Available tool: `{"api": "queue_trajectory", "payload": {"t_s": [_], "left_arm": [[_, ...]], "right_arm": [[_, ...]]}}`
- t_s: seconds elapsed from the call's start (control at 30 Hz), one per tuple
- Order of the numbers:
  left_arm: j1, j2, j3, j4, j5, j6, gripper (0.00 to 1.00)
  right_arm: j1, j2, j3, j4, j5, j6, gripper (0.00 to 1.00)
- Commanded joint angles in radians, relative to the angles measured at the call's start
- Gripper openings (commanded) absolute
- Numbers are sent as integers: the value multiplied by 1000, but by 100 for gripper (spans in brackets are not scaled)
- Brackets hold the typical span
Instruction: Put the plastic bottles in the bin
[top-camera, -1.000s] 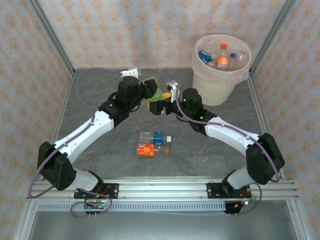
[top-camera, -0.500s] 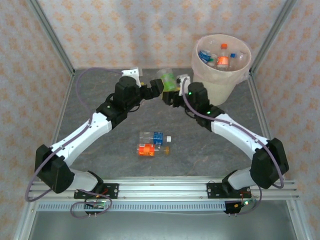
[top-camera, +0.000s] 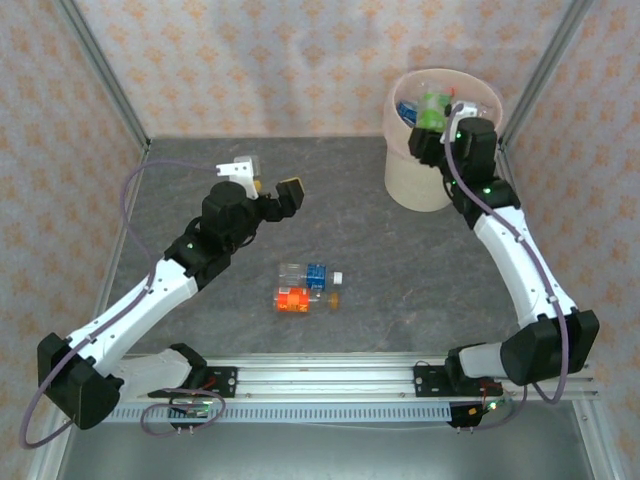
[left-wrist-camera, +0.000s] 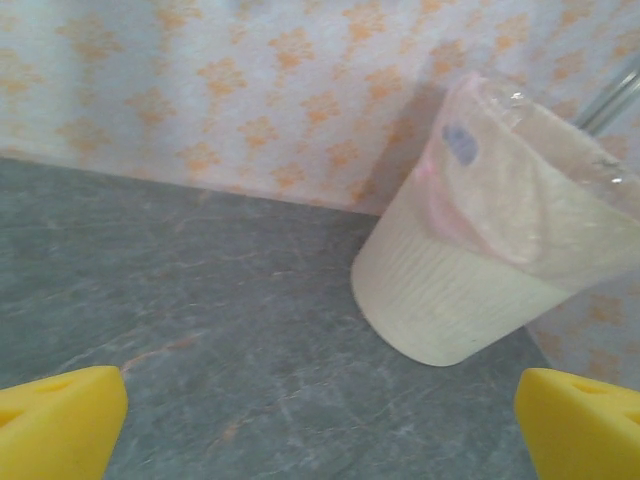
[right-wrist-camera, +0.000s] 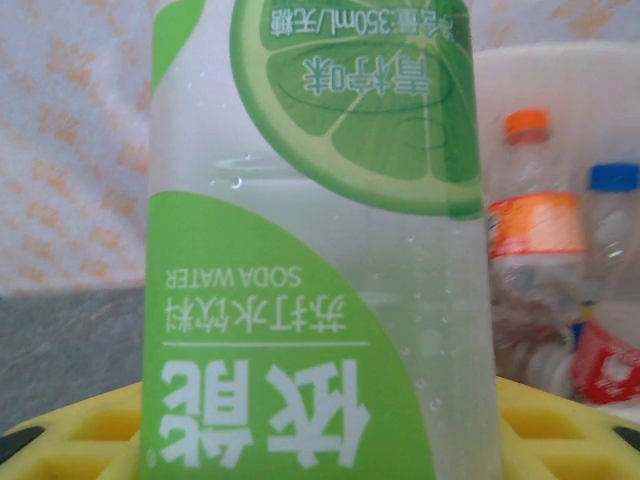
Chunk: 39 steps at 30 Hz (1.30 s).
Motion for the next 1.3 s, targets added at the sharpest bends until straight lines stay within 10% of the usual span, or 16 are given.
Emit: {"api": "queue_trajectory", "payload": {"t_s": [0.0, 0.77, 0.97, 1.27], "left_arm": [[4, -38, -30, -30, -97, 16, 100], [5, -141, -123, -66, -174, 25, 100], [6, -146, -134, -78, -195, 22, 100], [6, -82, -83, -188, -213, -32, 100]], "right_arm": [[-43, 58, 117, -113, 40, -59, 53], [-105, 602, 799, -485, 392, -110, 66], [-105, 584, 794, -513, 481, -105, 78], [-104, 365, 588, -421, 294, -52, 90]]}}
